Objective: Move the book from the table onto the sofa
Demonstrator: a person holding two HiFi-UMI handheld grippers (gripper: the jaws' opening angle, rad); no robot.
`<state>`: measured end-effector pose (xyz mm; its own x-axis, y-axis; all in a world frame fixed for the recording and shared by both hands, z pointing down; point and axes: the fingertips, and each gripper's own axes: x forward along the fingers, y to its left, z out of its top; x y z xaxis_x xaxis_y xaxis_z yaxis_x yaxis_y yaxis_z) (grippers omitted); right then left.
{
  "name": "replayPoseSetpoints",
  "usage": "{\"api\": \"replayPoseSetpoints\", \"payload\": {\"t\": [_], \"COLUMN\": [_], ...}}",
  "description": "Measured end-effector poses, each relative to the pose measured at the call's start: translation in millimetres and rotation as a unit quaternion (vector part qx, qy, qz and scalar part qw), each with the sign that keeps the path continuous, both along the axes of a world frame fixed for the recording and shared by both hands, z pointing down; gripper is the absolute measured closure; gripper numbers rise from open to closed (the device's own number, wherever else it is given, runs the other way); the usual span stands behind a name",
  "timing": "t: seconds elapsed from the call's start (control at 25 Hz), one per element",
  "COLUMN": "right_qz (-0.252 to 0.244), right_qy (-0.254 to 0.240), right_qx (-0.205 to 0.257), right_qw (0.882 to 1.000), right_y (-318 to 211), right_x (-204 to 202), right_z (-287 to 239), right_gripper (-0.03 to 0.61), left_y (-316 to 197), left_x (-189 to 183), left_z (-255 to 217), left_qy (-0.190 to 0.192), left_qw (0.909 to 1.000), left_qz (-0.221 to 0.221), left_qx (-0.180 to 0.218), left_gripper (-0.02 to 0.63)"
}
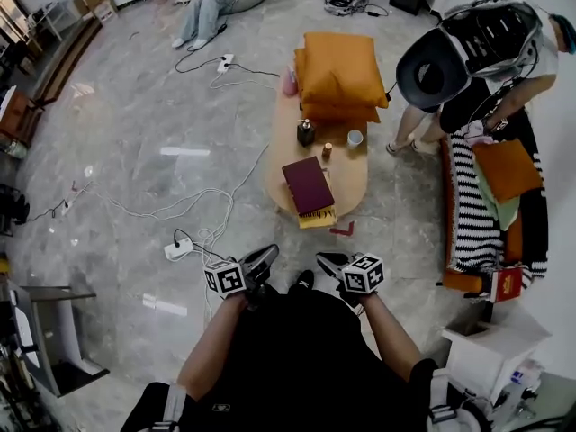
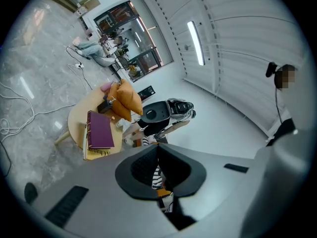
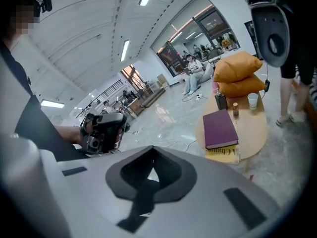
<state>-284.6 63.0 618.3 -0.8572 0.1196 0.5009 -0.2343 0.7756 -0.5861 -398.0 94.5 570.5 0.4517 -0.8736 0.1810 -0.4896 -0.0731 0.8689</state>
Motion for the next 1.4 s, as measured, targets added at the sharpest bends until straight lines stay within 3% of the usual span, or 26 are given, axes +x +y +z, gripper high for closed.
{"api": "replayPoseSetpoints", "payload": {"t": [0.48, 0.8, 1.16, 1.4], "right_qz": [0.029, 0.064, 0.139, 0.126], "right_qy": [0.018, 0.039, 0.066, 0.074], "right_qx": [-0.008, 0.005, 0.004, -0.020], "right_qw": [0.999, 0.997, 0.988, 0.989], "right_y": [-35, -77, -109, -106], "right_x": [-23, -45, -48, -50], "right_z": [7, -3, 9, 23], "right_gripper": [0.571, 0.571, 0.571, 0.571], "left_y": [-35, -109, -149, -154], "left_x": [-27, -66, -90, -93], "left_z": [30, 23, 43, 66], "left_qy": [0.029, 0.036, 0.023, 0.024], "left_qw": [0.9992, 0.9970, 0.9848, 0.9823], "left_qz": [0.003, 0.068, 0.170, 0.179], "left_qx": [-0.027, -0.009, -0.024, -0.050], "left_gripper": [0.603, 0.603, 0.603, 0.601]}}
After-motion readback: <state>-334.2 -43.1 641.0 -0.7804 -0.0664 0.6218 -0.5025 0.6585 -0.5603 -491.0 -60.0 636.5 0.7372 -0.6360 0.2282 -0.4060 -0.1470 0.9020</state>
